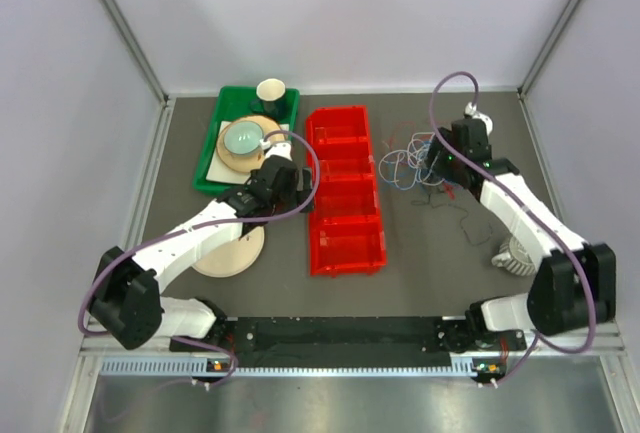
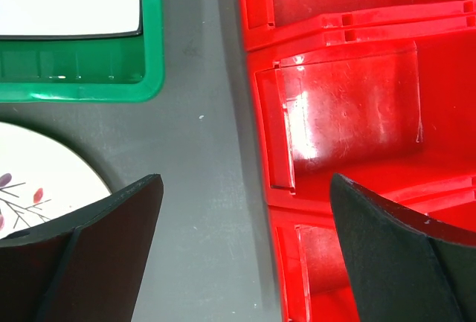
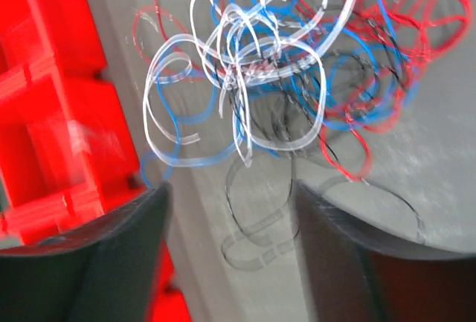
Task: Untangle the cables
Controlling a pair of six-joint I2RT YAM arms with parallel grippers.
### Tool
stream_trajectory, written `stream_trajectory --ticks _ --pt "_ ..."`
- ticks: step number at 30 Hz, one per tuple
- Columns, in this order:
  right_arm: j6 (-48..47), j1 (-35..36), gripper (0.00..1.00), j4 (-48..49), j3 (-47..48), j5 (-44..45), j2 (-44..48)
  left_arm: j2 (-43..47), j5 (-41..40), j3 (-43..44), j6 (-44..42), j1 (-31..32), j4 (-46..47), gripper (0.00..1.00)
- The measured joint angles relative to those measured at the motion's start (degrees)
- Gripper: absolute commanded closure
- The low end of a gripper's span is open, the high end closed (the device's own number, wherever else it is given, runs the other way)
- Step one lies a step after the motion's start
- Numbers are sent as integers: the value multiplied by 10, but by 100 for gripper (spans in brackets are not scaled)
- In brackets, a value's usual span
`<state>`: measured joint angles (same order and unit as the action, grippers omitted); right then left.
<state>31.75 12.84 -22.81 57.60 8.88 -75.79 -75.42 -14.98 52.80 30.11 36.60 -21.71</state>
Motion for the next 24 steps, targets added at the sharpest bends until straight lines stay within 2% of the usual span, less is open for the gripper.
stream_trajectory --ticks 1,8,9,10,12,13,20,24 --pt "1 -3 50 7 10 -2 -20 0 2 0 0 0 0 1" --pt "9 -14 51 35 45 -5 -124 0 6 -1 0 0 0 1" --pt "9 -14 55 38 47 -5 -132 0 6 -1 0 0 -1 1" --pt "9 -14 68 40 48 -4 -140 0 6 -2 0 0 -1 1" --pt "7 -14 85 42 51 -1 -151 1 6 -4 1 0 -1 1" --pt "7 -14 100 45 52 0 -155 2 6 -6 1 0 -2 1" --pt "9 -14 100 45 57 2 -151 5 13 -9 2 0 -6 1" --pt "5 -13 100 39 62 -12 -72 17 26 -13 -1 0 -1 1"
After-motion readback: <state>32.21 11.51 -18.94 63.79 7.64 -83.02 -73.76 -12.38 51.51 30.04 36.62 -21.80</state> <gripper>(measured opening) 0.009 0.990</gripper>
